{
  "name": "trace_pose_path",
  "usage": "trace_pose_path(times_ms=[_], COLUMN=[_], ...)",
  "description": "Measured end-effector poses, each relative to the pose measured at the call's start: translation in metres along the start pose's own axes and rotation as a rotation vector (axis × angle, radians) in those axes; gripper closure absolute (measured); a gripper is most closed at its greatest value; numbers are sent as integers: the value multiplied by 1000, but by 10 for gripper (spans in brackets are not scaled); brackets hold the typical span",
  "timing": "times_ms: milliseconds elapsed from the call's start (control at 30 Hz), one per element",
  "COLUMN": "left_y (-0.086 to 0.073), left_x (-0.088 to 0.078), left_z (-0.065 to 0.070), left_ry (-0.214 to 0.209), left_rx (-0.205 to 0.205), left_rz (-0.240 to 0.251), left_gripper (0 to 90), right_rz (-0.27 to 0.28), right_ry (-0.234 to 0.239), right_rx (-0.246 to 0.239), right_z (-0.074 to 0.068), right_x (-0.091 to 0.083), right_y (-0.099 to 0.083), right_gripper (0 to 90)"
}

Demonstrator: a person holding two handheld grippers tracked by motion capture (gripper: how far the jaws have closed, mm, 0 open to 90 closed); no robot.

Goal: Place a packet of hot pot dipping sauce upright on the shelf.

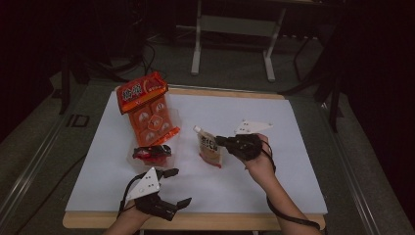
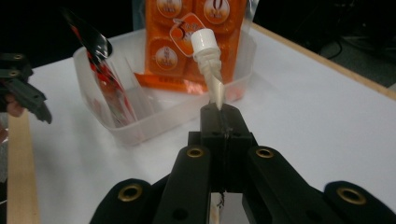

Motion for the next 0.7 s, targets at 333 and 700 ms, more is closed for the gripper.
trace_pose_path(times_ms=[333, 700], left_y=[17, 34], left_x=[-9, -5], left_z=[-8, -18], left_ry=[6, -26], left_rx=[-7, -19], left_rz=[35, 35], left_gripper=[59, 65], right_rz=[38, 70], right_ry=[69, 131], right_rx=[1, -63], right_z=[-19, -51], right_x=[-24, -49], right_y=[10, 15], right_gripper=[900, 900])
Point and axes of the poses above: each handheld gripper's, and its own axes: x roughly forward along the jaws, y roughly out of its top, z roughly to its right, the point moved 5 cm from there along x, roughly forward along the jaws, and after that the axes turned 1 degree about x, right-handed, at the moved point
